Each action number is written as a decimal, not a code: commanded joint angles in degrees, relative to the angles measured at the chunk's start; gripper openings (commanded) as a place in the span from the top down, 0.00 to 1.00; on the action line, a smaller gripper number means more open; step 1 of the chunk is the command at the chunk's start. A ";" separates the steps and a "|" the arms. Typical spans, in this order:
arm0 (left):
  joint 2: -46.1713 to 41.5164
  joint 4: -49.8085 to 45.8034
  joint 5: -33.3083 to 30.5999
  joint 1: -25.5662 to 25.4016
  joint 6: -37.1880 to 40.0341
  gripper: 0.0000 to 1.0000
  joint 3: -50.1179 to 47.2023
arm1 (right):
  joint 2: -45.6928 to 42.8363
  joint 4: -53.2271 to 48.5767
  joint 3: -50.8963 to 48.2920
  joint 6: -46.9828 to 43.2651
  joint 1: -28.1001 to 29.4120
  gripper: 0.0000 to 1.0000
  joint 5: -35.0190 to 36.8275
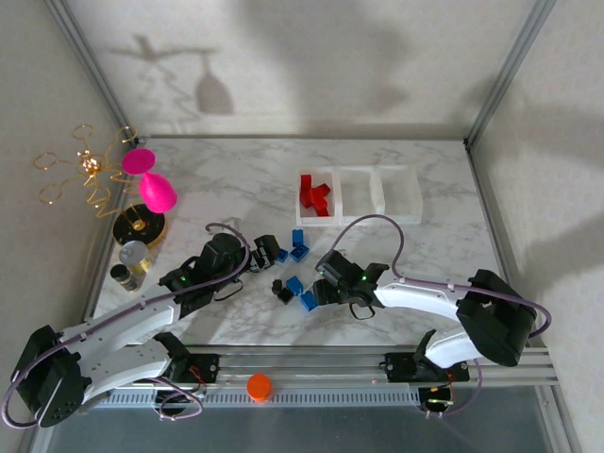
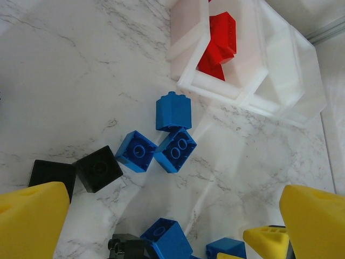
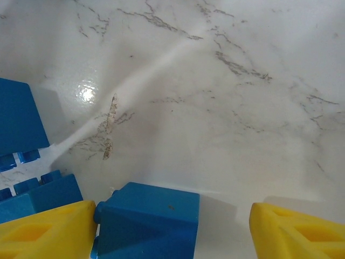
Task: Sort the legos into containers by color
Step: Pick up the lego from the bottom-center of the table.
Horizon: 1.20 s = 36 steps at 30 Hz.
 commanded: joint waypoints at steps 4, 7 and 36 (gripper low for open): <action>0.36 0.17 0.04 -0.58 0.04 0.00 0.97 | 1.48 0.61 0.12 1.16 0.30 0.27 -0.41; -0.08 -0.28 -0.08 -0.58 0.10 0.00 0.88 | 2.42 0.66 0.67 1.03 0.29 0.32 0.12; 4.38 4.51 1.26 -0.57 0.53 0.00 5.26 | -4.97 -2.62 8.65 -4.40 -11.16 0.58 1.85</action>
